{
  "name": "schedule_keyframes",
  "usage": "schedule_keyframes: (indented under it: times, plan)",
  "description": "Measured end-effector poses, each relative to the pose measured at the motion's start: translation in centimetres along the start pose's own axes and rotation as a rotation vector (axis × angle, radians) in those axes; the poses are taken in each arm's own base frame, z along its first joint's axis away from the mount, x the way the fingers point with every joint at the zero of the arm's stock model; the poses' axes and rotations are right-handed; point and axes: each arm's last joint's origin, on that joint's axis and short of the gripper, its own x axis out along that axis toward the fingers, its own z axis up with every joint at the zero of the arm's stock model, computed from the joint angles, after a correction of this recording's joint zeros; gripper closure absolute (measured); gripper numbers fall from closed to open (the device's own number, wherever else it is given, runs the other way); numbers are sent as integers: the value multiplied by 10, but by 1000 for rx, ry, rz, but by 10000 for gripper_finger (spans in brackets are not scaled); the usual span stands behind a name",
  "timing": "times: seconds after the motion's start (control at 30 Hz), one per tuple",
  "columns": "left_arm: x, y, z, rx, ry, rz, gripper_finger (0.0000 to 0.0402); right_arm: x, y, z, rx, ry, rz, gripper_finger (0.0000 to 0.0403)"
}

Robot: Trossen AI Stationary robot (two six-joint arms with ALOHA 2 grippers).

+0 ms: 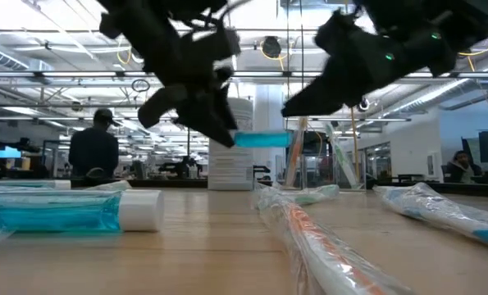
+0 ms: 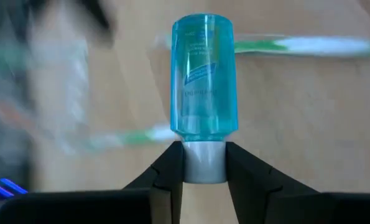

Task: Pick & Place toothbrushing station
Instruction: Put the mouthwash into the transparent mesh organizer

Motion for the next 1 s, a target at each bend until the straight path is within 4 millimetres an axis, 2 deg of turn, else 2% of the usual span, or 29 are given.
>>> schedule_keyframes:
  times: [0.17, 0.37, 0.53, 0.77, 1.0]
  plan:
    - [-9, -11, 17, 539, 16, 112, 308, 8, -3, 11, 222, -11, 5, 181]
    - [-14, -10, 32, 887, 5, 249, 308, 12, -3, 10, 385, -1, 78, 189]
    - [-16, -3, 38, 1005, -8, 338, 309, 12, -4, 12, 434, -21, 94, 190]
    - [-16, -1, 39, 1190, 38, 363, 309, 12, -5, 14, 423, -39, 82, 196]
    - [-16, 0, 40, 1181, 56, 385, 308, 12, -5, 13, 394, -37, 81, 258]
